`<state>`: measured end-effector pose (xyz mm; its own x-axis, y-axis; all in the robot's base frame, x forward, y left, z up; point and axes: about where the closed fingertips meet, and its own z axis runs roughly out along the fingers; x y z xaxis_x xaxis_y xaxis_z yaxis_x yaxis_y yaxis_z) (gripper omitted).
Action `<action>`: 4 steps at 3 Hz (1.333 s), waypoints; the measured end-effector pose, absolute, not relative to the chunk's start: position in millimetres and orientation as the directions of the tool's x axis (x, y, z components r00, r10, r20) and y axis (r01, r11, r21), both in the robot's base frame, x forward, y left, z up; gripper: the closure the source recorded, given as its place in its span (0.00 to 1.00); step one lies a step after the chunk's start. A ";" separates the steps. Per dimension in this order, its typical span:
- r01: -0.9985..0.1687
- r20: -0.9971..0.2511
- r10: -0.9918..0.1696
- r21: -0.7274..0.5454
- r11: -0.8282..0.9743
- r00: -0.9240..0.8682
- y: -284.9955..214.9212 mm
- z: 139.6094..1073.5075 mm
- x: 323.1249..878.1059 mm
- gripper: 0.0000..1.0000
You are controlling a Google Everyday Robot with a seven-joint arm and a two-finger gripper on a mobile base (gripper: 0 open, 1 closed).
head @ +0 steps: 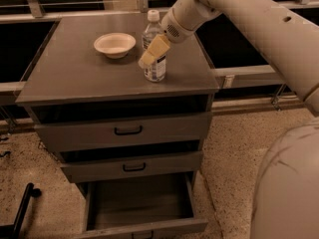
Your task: Place blue plastic bottle into bottom drawer
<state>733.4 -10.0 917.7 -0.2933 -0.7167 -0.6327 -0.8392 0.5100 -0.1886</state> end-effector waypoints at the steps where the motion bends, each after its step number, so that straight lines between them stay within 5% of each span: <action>1: -0.848 -0.630 -0.722 -0.183 0.497 -0.287 2.5 921.3 725.4 0.27; 4: -0.848 -0.630 -0.722 -0.183 0.497 -0.287 2.6 921.3 725.4 0.96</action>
Offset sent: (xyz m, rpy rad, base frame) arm -0.0071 0.0112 0.0032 -0.0010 0.0067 0.0137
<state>725.4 2.6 921.3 -0.2869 -0.7219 -0.6297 -0.8485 0.4967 -0.1829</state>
